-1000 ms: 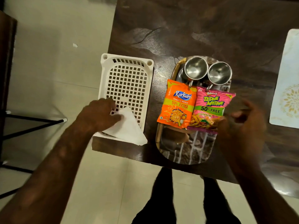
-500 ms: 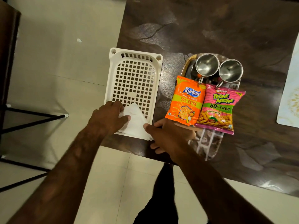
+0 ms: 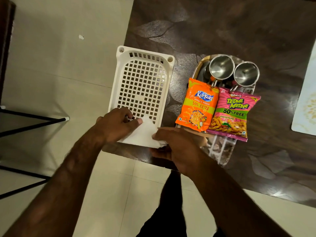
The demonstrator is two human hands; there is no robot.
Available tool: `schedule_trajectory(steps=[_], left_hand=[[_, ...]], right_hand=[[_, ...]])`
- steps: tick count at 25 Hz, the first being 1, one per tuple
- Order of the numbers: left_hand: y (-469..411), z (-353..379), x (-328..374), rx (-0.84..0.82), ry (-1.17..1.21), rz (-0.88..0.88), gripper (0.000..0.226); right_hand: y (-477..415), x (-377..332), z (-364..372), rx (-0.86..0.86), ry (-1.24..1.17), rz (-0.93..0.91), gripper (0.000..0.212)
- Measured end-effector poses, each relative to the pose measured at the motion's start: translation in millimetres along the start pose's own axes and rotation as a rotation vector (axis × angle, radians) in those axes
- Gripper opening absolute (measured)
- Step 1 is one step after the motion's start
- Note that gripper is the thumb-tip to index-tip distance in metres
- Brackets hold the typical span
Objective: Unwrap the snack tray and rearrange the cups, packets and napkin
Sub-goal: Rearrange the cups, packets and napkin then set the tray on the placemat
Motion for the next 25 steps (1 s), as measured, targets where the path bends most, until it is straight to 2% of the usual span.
schedule_trajectory(steps=[2, 4, 7, 8, 10, 12, 14, 17, 22, 25], left_hand=[[15, -7, 9, -0.130, 0.104, 0.019, 0.048], [33, -12, 26, -0.336, 0.291, 0.043, 0.046], [60, 3, 52, -0.562, 0.408, 0.126, 0.013], [65, 14, 58, -0.574, 0.426, 0.162, 0.013], [69, 37, 67, -0.511, 0.465, 0.194, 0.024], [66, 60, 76, -0.430, 0.474, 0.225, 0.022], [61, 80, 89, -0.341, 0.374, 0.302, 0.017], [56, 106, 110, -0.225, 0.246, 0.395, 0.024], [38, 122, 123, -0.073, 0.083, 0.422, 0.029], [35, 126, 120, -0.027, 0.024, 0.435, 0.029]], right_hand=[[12, -2, -18, -0.055, -0.096, -0.054, 0.015], [29, -4, -43, -0.143, -0.180, -0.112, 0.020], [51, -1, -86, -0.227, -0.169, -0.172, 0.033], [55, 3, -99, -0.215, -0.140, -0.178, 0.035], [62, 11, -127, -0.135, -0.036, -0.194, 0.037], [66, 19, -150, -0.032, 0.119, -0.213, 0.047], [64, 28, -170, 0.076, 0.209, -0.226, 0.048], [53, 33, -190, 0.189, 0.319, -0.229, 0.041], [37, 24, -186, 0.252, 0.896, -0.309, 0.025], [27, 25, -183, 0.277, 0.986, -0.323, 0.028]])
Point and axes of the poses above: each hand's wrist, its own y-axis away from the middle knuckle, its own z-axis out of the palm, x = y × z, the point moved 1 cm from there along -y, towards the middle knuckle, and after that the axes turned 9 degrees about -z, right-handed, at the moved point
